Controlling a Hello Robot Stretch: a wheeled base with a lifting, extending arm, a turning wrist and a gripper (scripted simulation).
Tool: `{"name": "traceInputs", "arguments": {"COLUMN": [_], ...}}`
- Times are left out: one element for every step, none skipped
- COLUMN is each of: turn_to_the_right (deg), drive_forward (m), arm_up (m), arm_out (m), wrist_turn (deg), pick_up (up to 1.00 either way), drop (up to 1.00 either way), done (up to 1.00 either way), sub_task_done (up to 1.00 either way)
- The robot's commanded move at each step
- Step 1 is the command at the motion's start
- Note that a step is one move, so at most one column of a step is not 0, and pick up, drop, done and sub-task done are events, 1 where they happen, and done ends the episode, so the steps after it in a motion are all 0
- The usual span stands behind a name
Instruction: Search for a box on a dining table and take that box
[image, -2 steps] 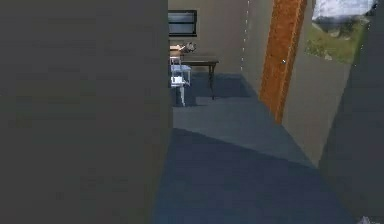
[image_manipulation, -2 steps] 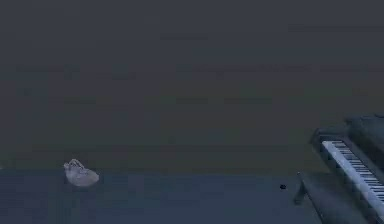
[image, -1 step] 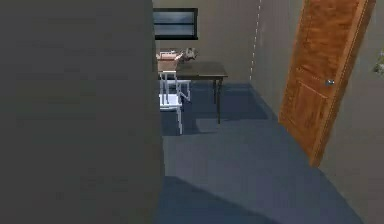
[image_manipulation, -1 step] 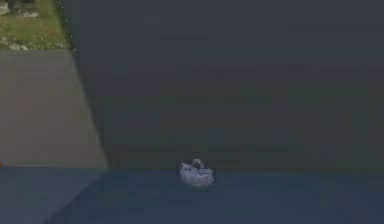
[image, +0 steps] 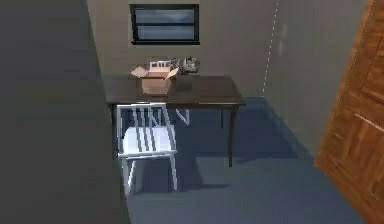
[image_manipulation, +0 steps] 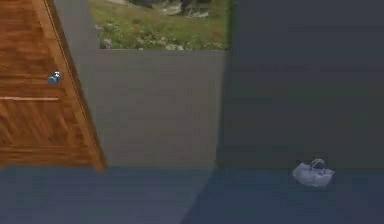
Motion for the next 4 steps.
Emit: {"name": "traceInputs", "arguments": {"turn_to_the_right": [0.0,-18.0,0.0,45.0], "drive_forward": [0.75,0.0,0.15,0.0], "arm_up": [0.0,0.0,0.0,0.0], "arm_out": [0.0,0.0,0.0,0.0], "wrist_turn": [0.0,0.0,0.0,0.0], "pick_up": [0.0,0.0,0.0,0.0], "drop": [0.0,0.0,0.0,0.0], "done": [0.0,0.0,0.0,0.0], "sub_task_done": [0.0,0.0,0.0,0.0]}}
